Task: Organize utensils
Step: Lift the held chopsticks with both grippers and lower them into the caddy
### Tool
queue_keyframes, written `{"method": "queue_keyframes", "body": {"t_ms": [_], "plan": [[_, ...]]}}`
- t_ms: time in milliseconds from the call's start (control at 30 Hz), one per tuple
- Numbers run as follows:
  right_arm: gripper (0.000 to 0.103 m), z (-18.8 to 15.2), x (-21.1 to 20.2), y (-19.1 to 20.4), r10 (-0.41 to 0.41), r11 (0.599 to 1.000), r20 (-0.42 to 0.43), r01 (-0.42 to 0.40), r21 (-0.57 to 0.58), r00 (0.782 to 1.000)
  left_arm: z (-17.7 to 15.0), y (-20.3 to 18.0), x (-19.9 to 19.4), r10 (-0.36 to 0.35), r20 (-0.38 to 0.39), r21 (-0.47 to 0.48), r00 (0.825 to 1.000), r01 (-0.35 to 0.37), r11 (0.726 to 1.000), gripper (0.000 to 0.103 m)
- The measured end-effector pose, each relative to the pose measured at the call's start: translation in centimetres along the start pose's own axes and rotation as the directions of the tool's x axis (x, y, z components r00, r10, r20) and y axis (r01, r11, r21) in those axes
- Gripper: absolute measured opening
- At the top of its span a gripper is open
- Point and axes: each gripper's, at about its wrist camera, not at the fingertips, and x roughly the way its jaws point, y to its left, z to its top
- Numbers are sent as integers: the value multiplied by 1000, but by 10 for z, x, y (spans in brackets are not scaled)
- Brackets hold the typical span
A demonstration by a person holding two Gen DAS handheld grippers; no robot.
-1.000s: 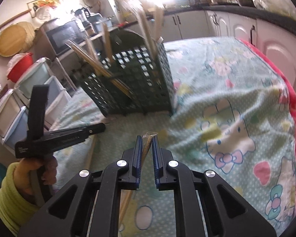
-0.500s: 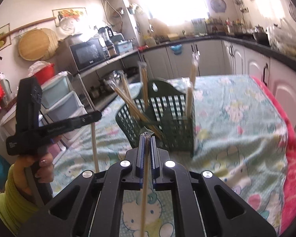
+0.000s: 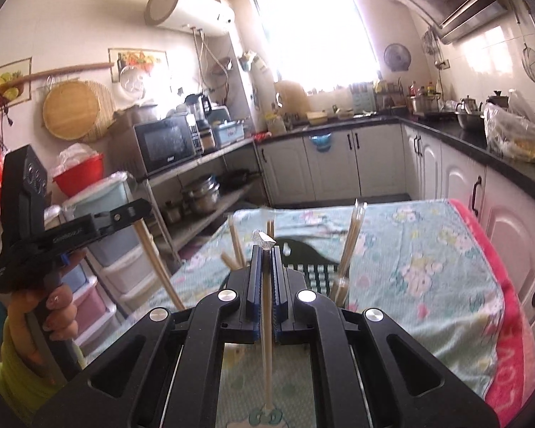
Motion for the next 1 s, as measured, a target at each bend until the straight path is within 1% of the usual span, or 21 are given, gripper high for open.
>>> {"method": "queue_keyframes", "body": {"t_ms": [233, 367, 600, 767, 867, 1000], "plan": [[5, 28, -1, 5, -11, 1000, 85, 13, -25, 996, 16, -9, 5, 4, 28, 23, 1000, -5, 1000, 4], [5, 39, 4, 8, -27, 998, 117, 32, -46, 993, 24, -11, 9, 11, 38, 27, 999, -12, 1000, 4], [5, 55, 8, 11, -37, 997, 169, 49, -64, 985, 40, -6, 10, 37, 77, 15, 996, -38, 999, 4], [5, 68, 10, 12, -37, 996, 211, 52, -66, 977, 52, 1, 10, 63, 121, -12, 991, -62, 998, 4], [5, 75, 13, 12, -31, 996, 233, 49, -70, 972, 58, 6, 15, 77, 137, -33, 988, -73, 997, 4], [5, 82, 19, 13, -33, 995, 260, 56, -80, 965, 63, 8, 23, 98, 154, -36, 983, -94, 995, 4]]}}
